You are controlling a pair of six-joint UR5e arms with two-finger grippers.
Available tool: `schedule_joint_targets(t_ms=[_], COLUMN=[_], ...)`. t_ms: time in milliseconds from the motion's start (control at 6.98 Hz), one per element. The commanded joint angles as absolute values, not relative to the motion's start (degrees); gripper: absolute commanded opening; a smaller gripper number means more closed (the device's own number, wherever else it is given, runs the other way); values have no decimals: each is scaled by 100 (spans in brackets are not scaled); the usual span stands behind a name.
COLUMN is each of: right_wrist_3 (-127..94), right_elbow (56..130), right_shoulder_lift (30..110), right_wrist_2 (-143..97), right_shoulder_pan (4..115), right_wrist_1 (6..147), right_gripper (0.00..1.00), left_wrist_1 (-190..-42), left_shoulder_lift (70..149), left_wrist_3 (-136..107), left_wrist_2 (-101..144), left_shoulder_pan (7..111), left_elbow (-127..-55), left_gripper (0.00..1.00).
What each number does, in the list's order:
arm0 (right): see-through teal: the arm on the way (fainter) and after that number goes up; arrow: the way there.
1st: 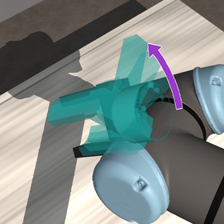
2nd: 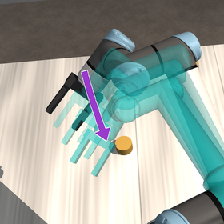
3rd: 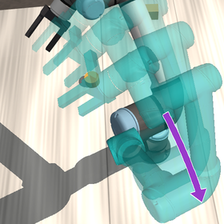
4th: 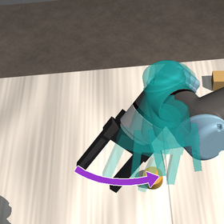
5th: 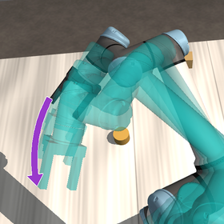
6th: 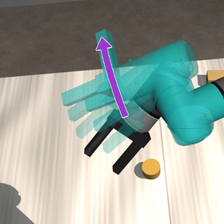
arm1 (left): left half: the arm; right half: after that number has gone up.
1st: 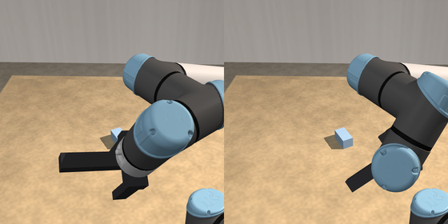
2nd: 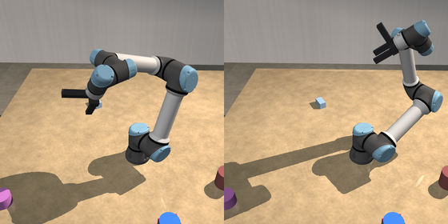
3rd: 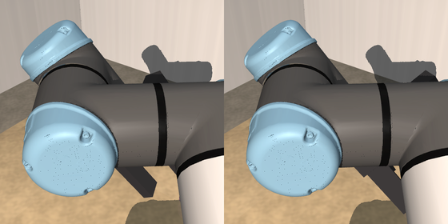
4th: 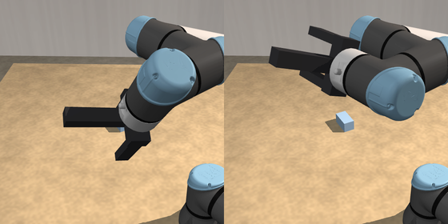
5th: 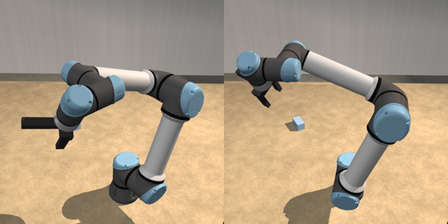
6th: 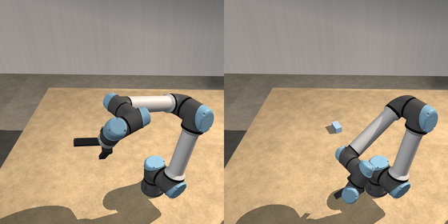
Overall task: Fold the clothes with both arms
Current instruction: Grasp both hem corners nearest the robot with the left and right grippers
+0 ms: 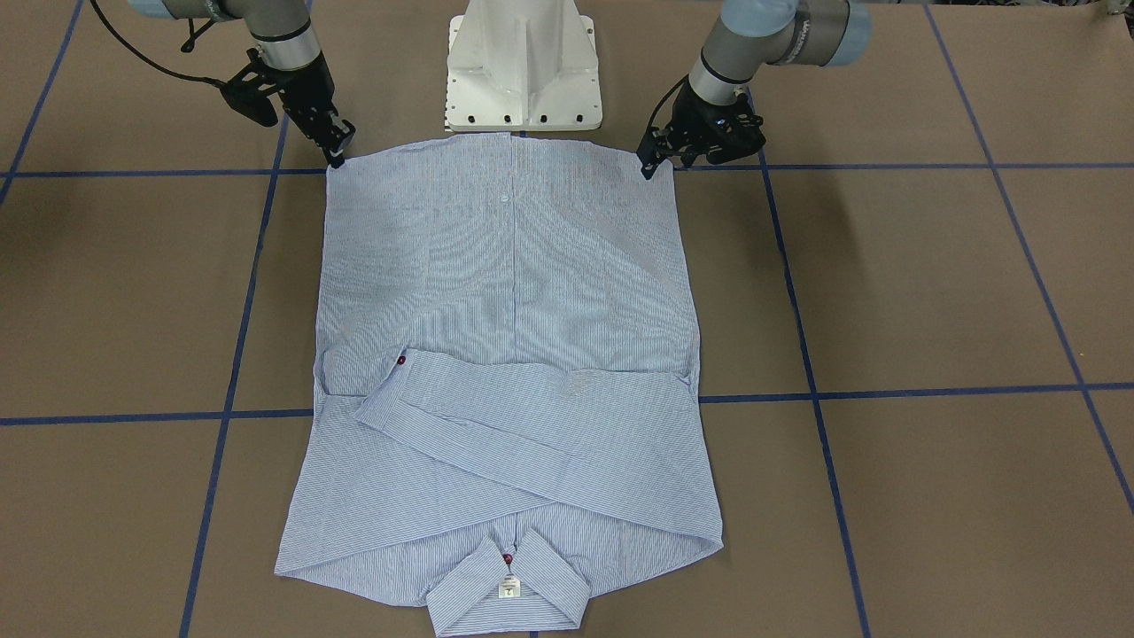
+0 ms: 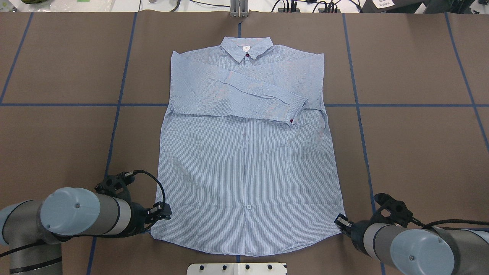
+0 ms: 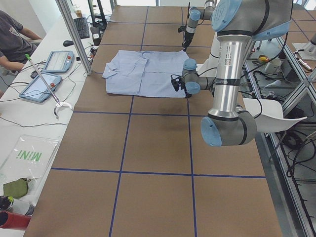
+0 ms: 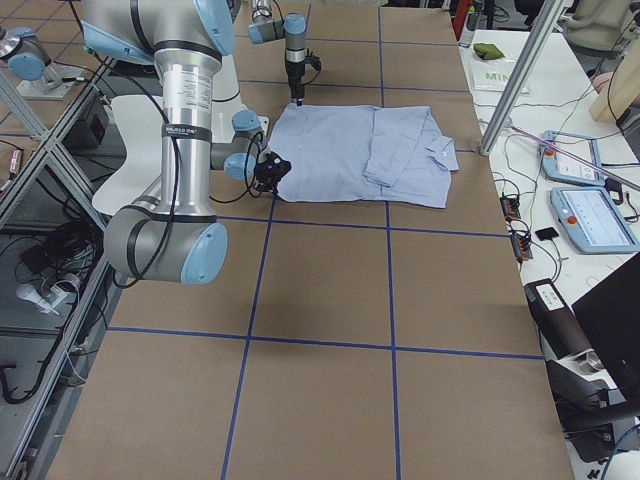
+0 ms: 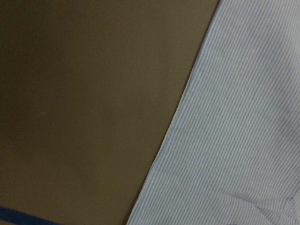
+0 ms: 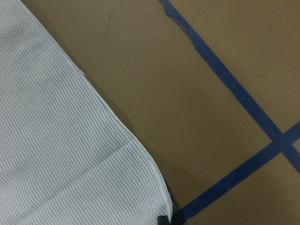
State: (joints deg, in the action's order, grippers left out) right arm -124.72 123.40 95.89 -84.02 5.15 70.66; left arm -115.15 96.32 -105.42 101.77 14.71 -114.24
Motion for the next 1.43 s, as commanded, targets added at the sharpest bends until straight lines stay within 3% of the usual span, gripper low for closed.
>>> schedule_joint_targets(t_ms=[0, 716, 1146, 1289], right_wrist_3=[-12472, -12472, -12472, -12472], right_elbow=[12331, 12366, 12358, 12357], right_shoulder_lift=[9589, 9589, 9589, 9598], right_wrist_2=[-8402, -8402, -8402, -8402], right_shoulder_pan=[510, 536, 536, 536], right_wrist_1=[7066, 7066, 7066, 7066], right_gripper=[0, 0, 0, 0], left_wrist_1=[-11505, -11505, -11505, -11505], left_shoulder_lift=[9536, 9545, 9562, 9554], left_wrist_3=[-10547, -10547, -10547, -10556], left_wrist_2=[10178, 10178, 10178, 10178], left_shoulder_pan=[1424, 1275, 1230, 1230], left_elbow=[-11417, -11391, -11355, -11347], left_gripper=[74, 71, 58, 47])
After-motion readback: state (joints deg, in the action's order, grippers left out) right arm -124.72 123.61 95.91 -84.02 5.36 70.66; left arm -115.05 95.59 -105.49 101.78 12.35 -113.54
